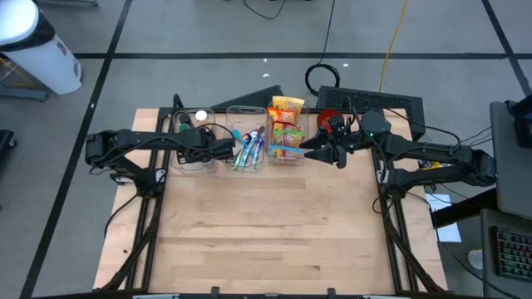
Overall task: Pick & Place Food Item
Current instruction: Return to Home Position
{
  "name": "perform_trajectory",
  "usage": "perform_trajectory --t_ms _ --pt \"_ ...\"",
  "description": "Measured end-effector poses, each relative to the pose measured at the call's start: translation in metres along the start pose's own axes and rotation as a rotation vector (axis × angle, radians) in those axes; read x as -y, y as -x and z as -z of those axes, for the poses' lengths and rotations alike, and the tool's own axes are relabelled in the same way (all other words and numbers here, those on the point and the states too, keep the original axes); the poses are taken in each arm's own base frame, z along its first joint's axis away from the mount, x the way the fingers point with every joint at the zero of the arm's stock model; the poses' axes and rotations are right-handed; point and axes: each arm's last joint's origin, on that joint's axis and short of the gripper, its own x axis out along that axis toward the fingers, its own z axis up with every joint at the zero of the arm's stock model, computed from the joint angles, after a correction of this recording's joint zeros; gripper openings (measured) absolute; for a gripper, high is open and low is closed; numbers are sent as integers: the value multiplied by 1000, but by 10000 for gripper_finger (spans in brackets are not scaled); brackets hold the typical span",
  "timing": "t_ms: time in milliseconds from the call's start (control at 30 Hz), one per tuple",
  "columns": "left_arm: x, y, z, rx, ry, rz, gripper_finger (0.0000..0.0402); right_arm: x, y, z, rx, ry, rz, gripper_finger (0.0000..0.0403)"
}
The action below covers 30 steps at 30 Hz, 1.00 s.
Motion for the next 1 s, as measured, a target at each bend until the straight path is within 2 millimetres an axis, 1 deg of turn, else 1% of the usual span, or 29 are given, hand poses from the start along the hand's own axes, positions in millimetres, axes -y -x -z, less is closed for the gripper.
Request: perform_trajectory --t_ms 167,300,467,600,700,767,867,933,1000 --pt "2 3 -2 0 -5 12 307 0 0 0 0 2 0 265" --pt "3 12 -8 2 -46 44 294 0 0 0 0 3 0 265" --pt "-1 32 -22 41 -77 78 276 0 0 0 1 3 1 265" --pt "-13 53 -34 70 -84 67 262 0 0 0 2 8 3 265" --pt "-21 66 -39 84 -124 99 249 0 0 0 2 28 3 265" --pt "-25 73 -42 95 -169 149 238 0 0 0 2 29 3 265" --pt "-30 87 -46 93 -254 295 212 0 0 0 2 33 3 265" --pt "-30 100 -48 116 -326 444 189 0 0 0 3 33 3 265" --pt "-30 115 -50 177 -402 605 164 0 0 0 3 33 3 265"
